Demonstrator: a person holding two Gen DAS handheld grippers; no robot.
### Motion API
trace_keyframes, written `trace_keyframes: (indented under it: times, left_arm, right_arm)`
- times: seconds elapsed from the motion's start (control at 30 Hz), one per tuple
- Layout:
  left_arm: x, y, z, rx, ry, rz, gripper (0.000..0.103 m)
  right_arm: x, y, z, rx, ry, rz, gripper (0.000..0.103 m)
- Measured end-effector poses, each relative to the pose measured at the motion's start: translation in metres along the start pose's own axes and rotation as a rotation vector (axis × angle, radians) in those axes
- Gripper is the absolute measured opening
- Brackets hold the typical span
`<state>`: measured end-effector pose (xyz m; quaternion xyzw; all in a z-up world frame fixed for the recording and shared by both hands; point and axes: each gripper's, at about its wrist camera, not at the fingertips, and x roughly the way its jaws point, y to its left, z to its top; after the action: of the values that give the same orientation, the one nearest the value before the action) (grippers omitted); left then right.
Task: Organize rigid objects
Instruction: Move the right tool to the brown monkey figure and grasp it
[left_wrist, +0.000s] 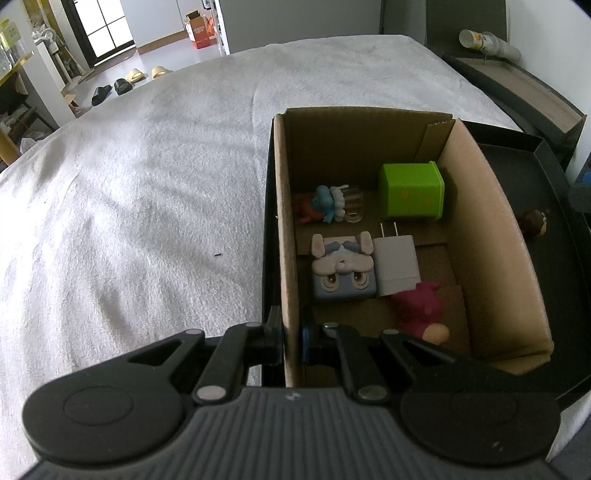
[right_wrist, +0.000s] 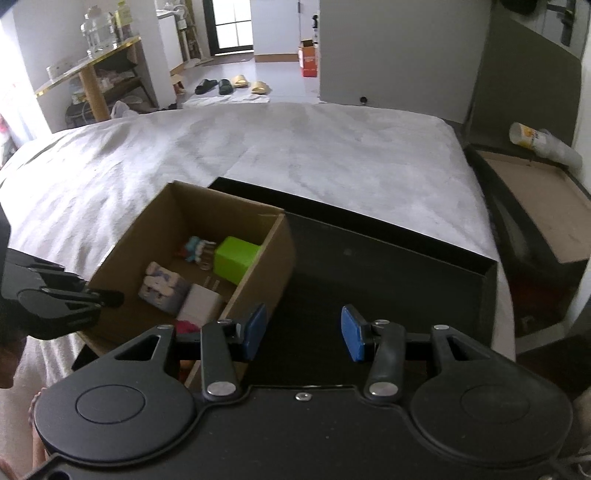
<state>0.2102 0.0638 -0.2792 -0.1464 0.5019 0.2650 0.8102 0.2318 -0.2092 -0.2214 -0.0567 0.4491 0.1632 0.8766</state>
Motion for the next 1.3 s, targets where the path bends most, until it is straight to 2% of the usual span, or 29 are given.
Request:
trace_keyframes:
  times: [0.47, 0.57, 0.83, 1.07, 1.13, 1.3]
  left_arm:
    - [0.000, 0.000, 0.000, -0.010, 0.001, 0.002, 0.009]
    - [0.000, 0.001, -0.001, -0.009, 0.000, 0.002, 0.009]
    - [0.000, 0.001, -0.001, -0.032, 0.002, 0.009, 0.009]
    - [0.001, 0.003, 0.000, -0.045, 0.006, 0.006, 0.009]
    - [0.001, 0.004, 0.000, -0.047, 0.006, 0.006, 0.009]
    - [0.002, 0.003, -0.001, -0.050, 0.005, 0.003, 0.009]
  right_arm:
    - [0.008, -0.030, -0.014, 0.029, 0.033, -0.026, 0.049]
    - [0.009, -0.035, -0.018, 0.025, 0.042, -0.030, 0.056]
    - [0.023, -0.047, -0.029, 0.021, 0.082, -0.039, 0.063]
    - [0.050, -0.061, -0.039, 0.084, 0.135, -0.040, 0.072]
    - [0.060, -0.064, -0.041, 0.099, 0.144, -0.041, 0.079]
    - [0.082, -0.072, -0.041, 0.159, 0.167, -0.042, 0.083]
